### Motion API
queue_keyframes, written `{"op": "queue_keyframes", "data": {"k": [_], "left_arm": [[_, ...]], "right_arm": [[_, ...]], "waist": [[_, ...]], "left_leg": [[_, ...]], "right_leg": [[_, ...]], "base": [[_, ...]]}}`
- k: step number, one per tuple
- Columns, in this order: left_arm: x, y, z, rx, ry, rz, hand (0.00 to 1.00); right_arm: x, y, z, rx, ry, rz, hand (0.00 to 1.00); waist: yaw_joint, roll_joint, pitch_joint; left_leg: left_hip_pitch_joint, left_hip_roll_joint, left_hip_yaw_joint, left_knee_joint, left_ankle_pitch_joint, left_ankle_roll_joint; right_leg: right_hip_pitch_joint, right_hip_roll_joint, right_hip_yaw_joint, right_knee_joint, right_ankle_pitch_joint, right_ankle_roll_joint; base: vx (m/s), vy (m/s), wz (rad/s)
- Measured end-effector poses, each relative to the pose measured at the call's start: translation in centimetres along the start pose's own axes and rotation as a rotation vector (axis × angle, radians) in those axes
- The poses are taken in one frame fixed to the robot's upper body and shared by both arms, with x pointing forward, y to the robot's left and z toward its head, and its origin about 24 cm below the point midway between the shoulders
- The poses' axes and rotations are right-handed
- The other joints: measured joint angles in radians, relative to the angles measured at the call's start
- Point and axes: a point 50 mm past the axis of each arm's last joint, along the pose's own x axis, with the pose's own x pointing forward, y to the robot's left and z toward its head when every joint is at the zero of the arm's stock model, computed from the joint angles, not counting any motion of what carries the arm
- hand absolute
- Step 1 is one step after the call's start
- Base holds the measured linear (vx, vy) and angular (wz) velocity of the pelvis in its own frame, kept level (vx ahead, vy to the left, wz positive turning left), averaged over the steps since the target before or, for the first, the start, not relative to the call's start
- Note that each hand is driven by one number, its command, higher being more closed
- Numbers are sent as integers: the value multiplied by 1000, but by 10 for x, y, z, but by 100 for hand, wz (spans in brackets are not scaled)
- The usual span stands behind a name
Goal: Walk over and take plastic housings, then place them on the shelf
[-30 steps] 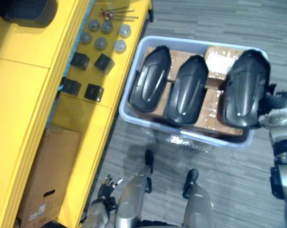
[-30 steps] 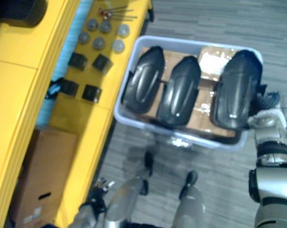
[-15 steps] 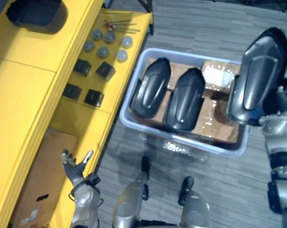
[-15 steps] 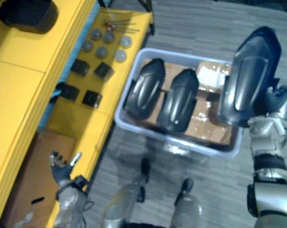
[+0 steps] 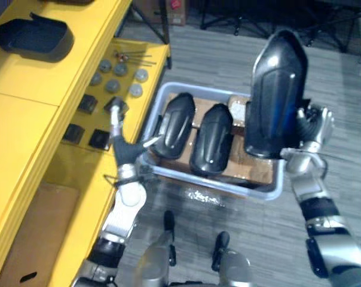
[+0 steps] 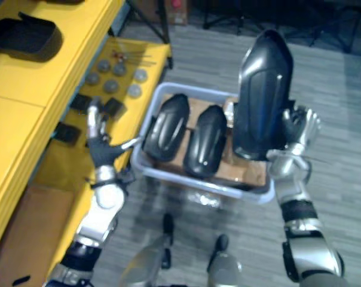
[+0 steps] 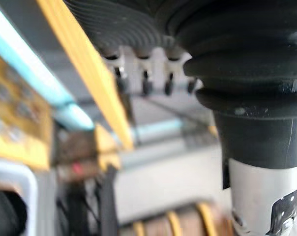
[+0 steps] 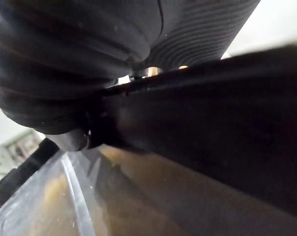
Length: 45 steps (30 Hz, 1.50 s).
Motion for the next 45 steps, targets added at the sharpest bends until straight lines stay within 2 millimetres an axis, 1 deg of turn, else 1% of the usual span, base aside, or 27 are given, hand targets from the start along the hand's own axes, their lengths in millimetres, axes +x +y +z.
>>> {"op": "queue_keyframes", "data": {"k": [2, 3, 5, 8, 9, 10, 11, 13, 14, 17, 24, 26, 28, 31, 37, 41, 45], "left_arm": [[12, -20, 0, 21, 12, -100, 0], [15, -25, 0, 26, 15, -119, 0], [24, -40, 0, 29, 38, -168, 0], [32, -55, -1, 58, 63, -230, 0], [38, -63, -4, 95, 90, -255, 0], [40, -66, -5, 110, 103, -264, 0], [45, -70, -11, 130, 151, -269, 0], [47, -71, -19, 145, 207, -268, 0], [47, -71, -25, 130, 251, -264, 0], [46, -70, -29, 103, 286, -257, 0], [45, -69, -33, -1, 345, -255, 0], [46, -70, -32, -74, 353, -266, 0], [46, -71, -31, -101, 354, -266, 0], [46, -74, -28, -187, 359, -264, 0], [44, -82, -23, -281, 361, -280, 0], [43, -84, -23, -395, 407, -295, 0], [43, -85, -24, -461, 439, -297, 0]], "right_arm": [[2, 6, 19, 28, -71, 3, 100], [3, 7, 24, 36, -90, -1, 100], [8, 8, 52, 89, -179, -40, 100], [10, 6, 79, 146, -277, -90, 100], [11, 6, 95, 173, -335, -112, 100], [11, 6, 100, 183, -357, -122, 100], [10, 6, 115, 211, -409, -146, 100], [7, 7, 125, 227, -445, -159, 100], [5, 9, 129, 233, -460, -166, 100], [4, 10, 130, 232, -462, -161, 100], [0, 15, 133, 228, -480, -139, 100], [-1, 16, 133, 224, -482, -137, 100], [-2, 17, 134, 226, -481, -134, 100], [-6, 22, 135, 218, -497, -105, 100], [-11, 29, 136, 212, -498, -76, 100], [-12, 34, 131, 190, -472, -61, 100], [-13, 35, 132, 184, -474, -55, 100]], "waist": [[-5, 0, -3], [-8, 0, -3], [-12, -1, -4], [-27, -1, -4], [-32, -1, -4], [-32, -1, -4], [-31, -2, -4], [-35, -2, -4], [-43, -2, -4], [-48, -2, -4], [-48, -2, -4], [-48, -2, -4], [-48, -2, -4], [-48, -2, -4], [-46, -2, -4], [-45, -2, -4], [-45, -2, -4]], "left_leg": [[-1, 4, 22, 0, 0, 0], [-1, 5, 27, 0, 1, 0], [-5, 10, 43, 0, 6, -5], [-5, 14, 47, 0, 10, -1], [-4, 18, 51, 0, 10, -1], [-4, 20, 53, 0, 11, -1], [-6, 25, 67, 0, 12, -3], [-4, 27, 75, 0, 12, -3], [-3, 28, 76, 0, 12, -3], [-3, 27, 78, 1, 12, -3], [-3, 27, 79, 0, 12, -3], [-3, 26, 79, 0, 12, -3], [-3, 26, 79, 0, 12, -3], [-3, 26, 78, 0, 12, -3], [-4, 25, 77, 0, 12, -3], [-4, 25, 77, 0, 12, -3], [-4, 25, 77, 0, 12, -3]], "right_leg": [[-1, 4, 11, -19, 19, 0], [-1, 6, 14, -25, 23, -1], [-12, 11, 33, -32, 33, -3], [-13, 17, 37, -36, 36, -4], [-15, 21, 46, -37, 38, -7], [-17, 24, 52, -37, 39, -9], [-28, 28, 62, -37, 42, -13], [-30, 30, 69, -37, 43, -14], [-31, 31, 74, -37, 43, -14], [-32, 31, 80, -37, 43, -14], [-34, 35, 81, -37, 45, -14], [-34, 35, 82, -37, 46, -14], [-34, 35, 82, -37, 46, -14], [-34, 35, 81, -37, 46, -14], [-34, 35, 80, -37, 46, -14], [-34, 35, 80, -37, 46, -14], [-34, 35, 79, -37, 46, -14]], "base": [[-23, 15, -19], [-20, 7, -18], [-3, -7, -21], [22, -22, -9], [28, -23, -9], [30, -31, -22], [16, -22, -23], [18, -20, -17], [22, -12, -5], [7, -3, -1], [0, 0, 0], [0, 0, 0], [0, 0, 0], [0, 0, 0], [0, 0, 0], [0, 0, 0], [0, 0, 0]]}}
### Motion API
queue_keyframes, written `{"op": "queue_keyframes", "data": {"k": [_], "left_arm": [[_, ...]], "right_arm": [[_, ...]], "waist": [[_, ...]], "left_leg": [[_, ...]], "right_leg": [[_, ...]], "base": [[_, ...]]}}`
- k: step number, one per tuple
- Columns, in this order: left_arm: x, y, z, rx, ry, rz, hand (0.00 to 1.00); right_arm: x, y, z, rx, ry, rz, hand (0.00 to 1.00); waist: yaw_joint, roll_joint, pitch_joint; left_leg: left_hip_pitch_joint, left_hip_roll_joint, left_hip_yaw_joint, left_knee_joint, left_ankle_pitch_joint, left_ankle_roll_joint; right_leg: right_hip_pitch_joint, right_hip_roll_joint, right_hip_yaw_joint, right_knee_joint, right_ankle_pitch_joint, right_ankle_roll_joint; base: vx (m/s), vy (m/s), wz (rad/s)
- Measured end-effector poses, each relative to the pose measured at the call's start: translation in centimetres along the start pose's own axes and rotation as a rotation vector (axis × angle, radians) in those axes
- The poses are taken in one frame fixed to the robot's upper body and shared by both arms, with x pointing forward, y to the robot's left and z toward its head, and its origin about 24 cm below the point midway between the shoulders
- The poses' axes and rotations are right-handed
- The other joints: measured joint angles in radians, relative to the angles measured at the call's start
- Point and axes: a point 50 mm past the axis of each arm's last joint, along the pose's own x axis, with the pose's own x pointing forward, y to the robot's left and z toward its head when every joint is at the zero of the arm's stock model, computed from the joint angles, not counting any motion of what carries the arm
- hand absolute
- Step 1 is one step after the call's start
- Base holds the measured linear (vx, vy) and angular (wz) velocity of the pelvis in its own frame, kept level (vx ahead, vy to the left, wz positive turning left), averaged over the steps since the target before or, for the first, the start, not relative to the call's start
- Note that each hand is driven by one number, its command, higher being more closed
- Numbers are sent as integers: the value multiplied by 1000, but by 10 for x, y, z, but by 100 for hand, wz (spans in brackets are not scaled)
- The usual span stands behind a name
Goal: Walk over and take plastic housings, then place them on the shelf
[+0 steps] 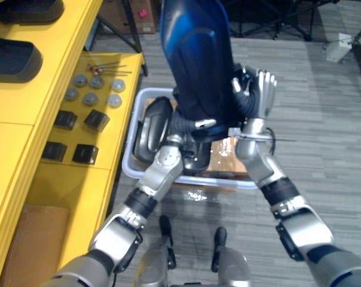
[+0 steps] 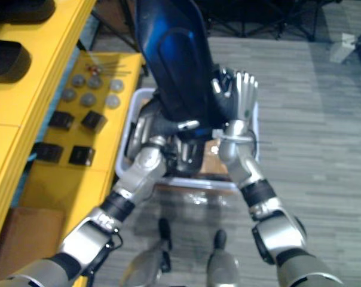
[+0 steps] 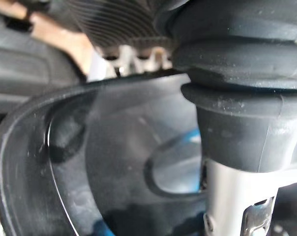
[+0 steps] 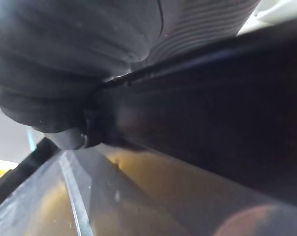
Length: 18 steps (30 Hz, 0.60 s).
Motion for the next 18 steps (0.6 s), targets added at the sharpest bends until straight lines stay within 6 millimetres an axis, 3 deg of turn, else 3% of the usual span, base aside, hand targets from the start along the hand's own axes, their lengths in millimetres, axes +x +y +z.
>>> {"op": "queue_keyframes", "data": {"k": [1, 2, 10, 18], "left_arm": [[0, 0, 0, 0, 0, 1, 0], [0, 0, 0, -8, 3, 1, 100], [-1, -4, -3, -132, 37, 3, 100], [-7, 5, -10, -221, 17, 47, 100]], "right_arm": [[0, 0, 0, 0, -2, 2, 100], [-1, 1, 1, 1, -4, 3, 100], [-4, 3, 2, 3, -4, 5, 100], [-19, 12, 16, 80, 1, 1, 100]], "waist": [[0, 0, 0], [0, 0, 0], [0, -2, 0], [-12, -29, -15]], "left_leg": [[0, 0, 0, 0, 0, 0], [0, 0, 0, 0, 0, 0], [1, 0, 0, 0, 1, 1], [5, 2, 2, 0, 1, 0]], "right_leg": [[0, 0, 0, 0, 0, 0], [0, 0, 0, 0, 0, 0], [2, 0, -1, 0, 0, 0], [5, -4, 0, -3, 0, 0]], "base": [[0, 0, 0], [0, 0, 0], [0, 0, 0], [0, 0, 0]]}}
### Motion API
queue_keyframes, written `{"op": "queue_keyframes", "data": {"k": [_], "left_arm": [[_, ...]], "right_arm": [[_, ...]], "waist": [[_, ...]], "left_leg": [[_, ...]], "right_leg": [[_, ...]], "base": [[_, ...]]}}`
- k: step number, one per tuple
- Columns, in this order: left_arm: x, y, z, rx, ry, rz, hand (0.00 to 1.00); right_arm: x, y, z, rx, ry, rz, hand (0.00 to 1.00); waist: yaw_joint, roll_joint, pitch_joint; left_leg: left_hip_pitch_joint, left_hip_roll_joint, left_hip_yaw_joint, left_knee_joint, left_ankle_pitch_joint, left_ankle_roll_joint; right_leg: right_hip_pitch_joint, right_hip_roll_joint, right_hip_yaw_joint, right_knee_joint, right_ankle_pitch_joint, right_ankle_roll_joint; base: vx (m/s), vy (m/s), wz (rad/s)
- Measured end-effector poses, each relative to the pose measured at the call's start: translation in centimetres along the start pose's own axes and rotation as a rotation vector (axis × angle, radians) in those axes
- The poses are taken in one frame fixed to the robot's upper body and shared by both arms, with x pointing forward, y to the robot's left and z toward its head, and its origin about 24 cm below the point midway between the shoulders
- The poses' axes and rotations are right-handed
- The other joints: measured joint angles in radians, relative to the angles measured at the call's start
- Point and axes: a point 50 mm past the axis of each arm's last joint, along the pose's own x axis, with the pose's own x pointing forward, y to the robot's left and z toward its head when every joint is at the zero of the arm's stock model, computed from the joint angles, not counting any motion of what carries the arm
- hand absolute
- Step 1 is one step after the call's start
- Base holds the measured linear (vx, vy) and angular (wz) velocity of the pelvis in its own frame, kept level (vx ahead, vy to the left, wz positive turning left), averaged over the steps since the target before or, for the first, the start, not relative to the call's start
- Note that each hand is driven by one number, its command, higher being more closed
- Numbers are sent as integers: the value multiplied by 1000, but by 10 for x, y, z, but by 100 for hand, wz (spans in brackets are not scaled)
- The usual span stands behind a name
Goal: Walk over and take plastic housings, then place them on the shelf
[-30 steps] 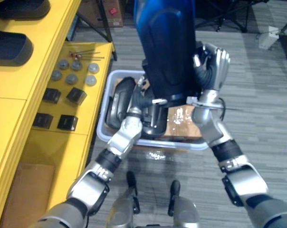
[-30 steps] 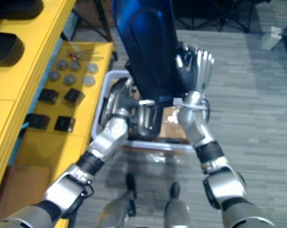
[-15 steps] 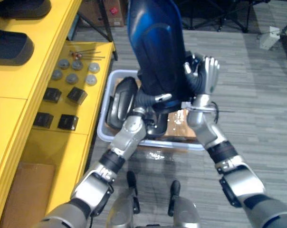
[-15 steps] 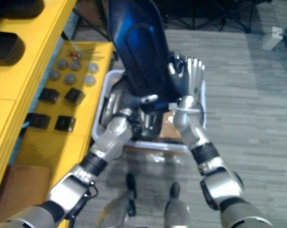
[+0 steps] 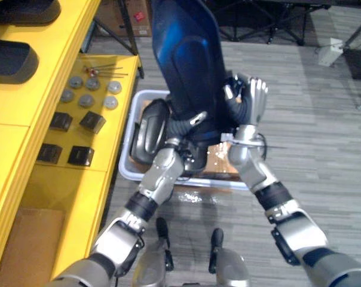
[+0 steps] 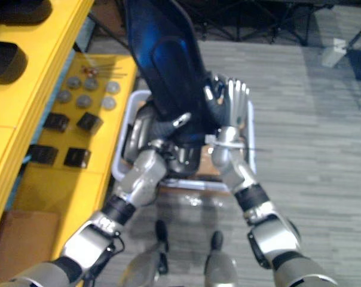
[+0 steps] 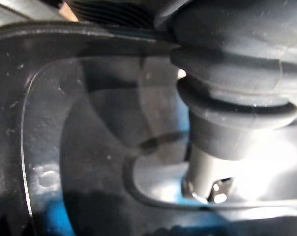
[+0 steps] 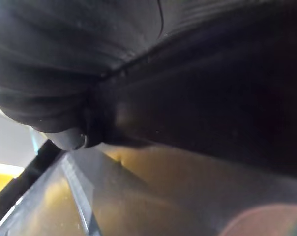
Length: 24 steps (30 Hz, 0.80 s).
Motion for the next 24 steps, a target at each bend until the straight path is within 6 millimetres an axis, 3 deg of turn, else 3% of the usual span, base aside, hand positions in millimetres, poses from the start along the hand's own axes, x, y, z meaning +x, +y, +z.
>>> {"op": "queue_keyframes", "data": {"k": [6, 7, 14, 18, 24], "left_arm": [[-6, 2, -8, -50, 7, 8, 100], [-7, 1, -10, -86, 13, 9, 100], [-11, -6, -10, -139, -16, -6, 100], [-18, -5, -8, -75, -59, 7, 100], [-41, -1, 25, 121, -306, 49, 100]], "right_arm": [[-11, -1, 1, 18, 10, 6, 100], [-14, -2, 2, 27, 9, 3, 0], [-37, -1, 6, 102, 11, 44, 0], [-51, -2, 4, 157, 26, 102, 0], [-86, -26, 10, 416, 106, 172, 0]], "waist": [[0, -16, -9], [0, -16, -9], [0, -17, -9], [1, -25, -14], [0, -52, -32]], "left_leg": [[5, -1, 2, 0, 0, 0], [6, -1, 3, 0, 0, 0], [21, 0, 4, -1, -1, -1], [31, 0, 3, -2, -2, -1], [44, -3, -1, -2, -4, -3]], "right_leg": [[4, -1, 1, -1, 0, 1], [5, -2, 2, -1, 0, 1], [21, -1, 0, -7, 1, 1], [37, -1, -2, -17, 2, 2], [55, -1, -14, -21, 2, 2]], "base": [[0, 0, 0], [0, 0, -3], [0, 0, -1], [11, 1, 2], [5, 2, 2]]}}
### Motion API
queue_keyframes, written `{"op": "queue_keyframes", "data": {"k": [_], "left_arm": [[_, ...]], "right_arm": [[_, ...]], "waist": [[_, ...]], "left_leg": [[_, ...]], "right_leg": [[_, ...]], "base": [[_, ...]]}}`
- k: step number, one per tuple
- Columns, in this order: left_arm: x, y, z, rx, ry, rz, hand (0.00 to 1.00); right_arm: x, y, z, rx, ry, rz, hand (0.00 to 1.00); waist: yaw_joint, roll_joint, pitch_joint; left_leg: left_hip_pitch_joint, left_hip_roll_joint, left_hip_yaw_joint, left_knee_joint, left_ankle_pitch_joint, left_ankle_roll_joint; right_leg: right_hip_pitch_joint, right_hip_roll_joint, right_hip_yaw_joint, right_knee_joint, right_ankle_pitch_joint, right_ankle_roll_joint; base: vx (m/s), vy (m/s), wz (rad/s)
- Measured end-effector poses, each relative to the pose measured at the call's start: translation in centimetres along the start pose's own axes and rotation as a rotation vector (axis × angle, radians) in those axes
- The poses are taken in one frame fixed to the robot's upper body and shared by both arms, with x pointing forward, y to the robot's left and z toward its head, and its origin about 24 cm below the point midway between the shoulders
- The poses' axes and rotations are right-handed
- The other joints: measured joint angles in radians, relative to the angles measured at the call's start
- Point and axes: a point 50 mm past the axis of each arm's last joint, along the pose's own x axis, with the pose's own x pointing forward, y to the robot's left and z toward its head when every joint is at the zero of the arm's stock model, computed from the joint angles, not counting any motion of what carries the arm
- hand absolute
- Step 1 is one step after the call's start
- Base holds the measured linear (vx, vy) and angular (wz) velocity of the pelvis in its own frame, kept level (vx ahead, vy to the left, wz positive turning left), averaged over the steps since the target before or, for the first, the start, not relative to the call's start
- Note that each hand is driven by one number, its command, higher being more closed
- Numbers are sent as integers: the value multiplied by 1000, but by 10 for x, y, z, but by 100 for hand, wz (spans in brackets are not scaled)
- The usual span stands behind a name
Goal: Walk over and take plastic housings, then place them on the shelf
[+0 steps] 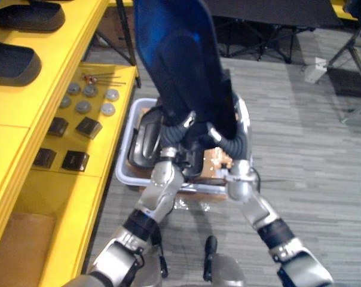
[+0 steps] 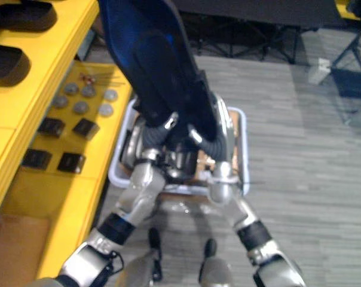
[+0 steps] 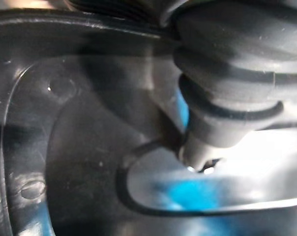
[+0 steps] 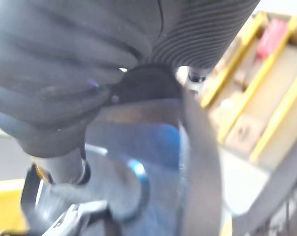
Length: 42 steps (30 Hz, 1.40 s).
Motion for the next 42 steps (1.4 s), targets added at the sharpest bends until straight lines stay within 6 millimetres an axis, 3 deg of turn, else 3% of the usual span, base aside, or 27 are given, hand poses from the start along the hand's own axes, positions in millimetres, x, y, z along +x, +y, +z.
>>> {"op": "queue_keyframes", "data": {"k": [3, 9, 14, 17, 21, 25, 28, 30, 32, 33, 35, 38, 42], "left_arm": [[-13, 14, 13, 144, -121, 91, 100], [-39, 49, -1, 448, -119, 275, 100], [-57, 87, -8, 588, -91, 450, 100], [-67, 118, 1, 599, -122, 581, 100], [-81, 134, 15, 551, -181, 631, 100], [-101, 149, 41, 581, -261, 683, 100], [-117, 158, 65, 622, -346, 734, 100], [-131, 164, 82, 674, -387, 768, 100], [-152, 170, 104, 753, -429, 811, 100], [-157, 172, 108, 775, -433, 822, 100], [-171, 181, 116, 839, -419, 868, 100], [-185, 188, 119, 872, -383, 907, 100], [-183, 186, 116, 837, -341, 834, 100]], "right_arm": [[-10, -24, 11, 136, 6, -64, 0], [-21, -77, 30, 314, -38, -224, 0], [-41, -126, 16, 275, 38, -419, 0], [-66, -158, 0, 201, 147, -541, 0], [-103, -178, -24, 155, 357, -562, 0], [-110, -172, -31, 202, 425, -428, 0], [-105, -156, -34, 283, 442, -343, 0], [-95, -132, -36, 375, 445, -276, 0], [-74, -91, -42, 471, 451, -191, 0], [-68, -80, -44, 482, 457, -167, 0], [-49, -43, -51, 480, 478, -72, 0], [-20, -10, -40, 458, 423, 22, 0], [-11, -4, -37, 449, 415, 31, 0]], "waist": [[1, 1, -6], [-12, 3, -70], [-33, 12, -111], [-59, 26, -126], [-72, 41, -142], [-78, 53, -149], [-47, 65, -156], [-7, 78, -167], [43, 86, -181], [60, 90, -186], [148, 99, -192], [219, 97, -194], [225, 69, -203]], "left_leg": [[24, -2, 5, -4, -16, -4], [42, -1, 30, -7, -23, 2], [58, 3, 73, -8, -29, 3], [59, 4, 100, -8, -33, 1], [64, 4, 112, -8, -35, -4], [90, 4, 102, -8, -40, -11], [72, -2, 46, -8, -38, -16], [37, -17, -18, -8, -30, -23], [1, -31, -92, -8, -19, -29], [-7, -31, -112, -8, -12, -23], [-14, -53, -174, -8, -2, -23], [-21, -84, -238, -8, 4, -14], [-49, -112, -302, -8, 15, -4]], "right_leg": [[22, -1, 3, 0, -2, 0], [30, 0, 23, -14, -7, -6], [27, 5, 60, -35, 1, 4], [19, 5, 81, -46, 10, 9], [20, 5, 91, -52, 25, 10], [56, 5, 77, -61, 22, 8], [83, 4, 20, -73, 9, 10], [88, 1, -46, -76, 4, 12], [91, -5, -121, -86, 2, 15], [97, -6, -143, -88, 1, 15], [130, -19, -225, -87, -17, 21], [161, -37, -295, -68, -38, 29], [160, -42, -318, -37, -59, 19]], "base": [[-12, 19, -3], [-13, 10, -12], [-1, 9, -26], [13, 11, -22], [40, 8, -12], [29, 9, 7], [-6, 14, 56], [-14, 24, 91], [18, 34, 92], [18, 33, 99], [6, 24, 106], [41, 26, 86], [59, 31, 54]]}}
